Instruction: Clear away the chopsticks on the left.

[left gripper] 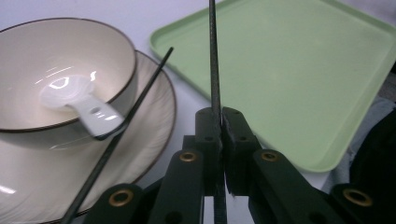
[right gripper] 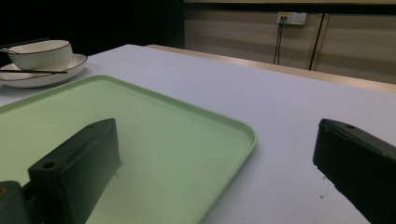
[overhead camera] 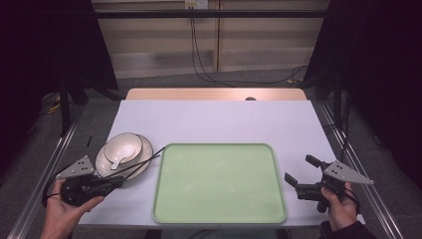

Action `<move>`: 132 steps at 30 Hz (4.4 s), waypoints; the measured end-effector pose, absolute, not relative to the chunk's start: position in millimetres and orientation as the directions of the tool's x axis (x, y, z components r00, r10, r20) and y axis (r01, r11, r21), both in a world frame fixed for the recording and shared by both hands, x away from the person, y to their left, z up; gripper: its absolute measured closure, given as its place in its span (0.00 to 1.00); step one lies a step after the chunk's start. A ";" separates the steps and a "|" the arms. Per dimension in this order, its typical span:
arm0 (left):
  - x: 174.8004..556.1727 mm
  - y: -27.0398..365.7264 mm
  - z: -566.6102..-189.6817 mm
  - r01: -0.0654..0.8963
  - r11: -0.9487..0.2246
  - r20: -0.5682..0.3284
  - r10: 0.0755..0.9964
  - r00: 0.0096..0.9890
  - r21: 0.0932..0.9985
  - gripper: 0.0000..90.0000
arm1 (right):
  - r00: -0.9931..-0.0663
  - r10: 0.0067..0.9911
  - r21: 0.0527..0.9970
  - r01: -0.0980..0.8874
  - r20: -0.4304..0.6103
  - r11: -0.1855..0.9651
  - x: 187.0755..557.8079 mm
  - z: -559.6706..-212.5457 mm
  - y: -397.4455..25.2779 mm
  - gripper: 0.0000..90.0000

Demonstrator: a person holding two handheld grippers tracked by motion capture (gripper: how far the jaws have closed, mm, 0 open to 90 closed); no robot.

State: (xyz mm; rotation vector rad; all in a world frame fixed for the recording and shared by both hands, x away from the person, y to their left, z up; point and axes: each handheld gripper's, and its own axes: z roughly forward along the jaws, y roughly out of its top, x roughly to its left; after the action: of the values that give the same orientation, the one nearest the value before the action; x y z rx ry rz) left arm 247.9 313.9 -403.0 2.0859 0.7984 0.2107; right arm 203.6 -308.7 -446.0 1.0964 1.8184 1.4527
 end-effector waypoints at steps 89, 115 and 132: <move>264.1 182.8 -452.7 0.693 -0.209 -0.257 0.825 0.504 0.689 0.59 | -0.538 0.842 0.969 0.229 0.044 0.095 202.5 -445.5 -306.6 0.01; 229.4 258.0 -426.9 0.436 -0.277 -0.116 0.720 0.685 0.856 0.15 | -0.531 0.845 0.970 0.229 0.060 0.075 202.2 -444.8 -305.3 0.01; 236.5 323.6 -419.2 0.363 -0.290 -0.065 0.698 0.714 0.886 0.15 | -0.531 0.845 0.970 0.231 0.061 0.076 202.2 -444.7 -305.1 0.01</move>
State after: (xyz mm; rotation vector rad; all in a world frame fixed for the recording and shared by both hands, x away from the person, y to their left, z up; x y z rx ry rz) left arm 236.5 323.6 -419.2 1.9054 0.8205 0.4135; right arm 202.2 -305.1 -444.7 1.0640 1.8214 1.4826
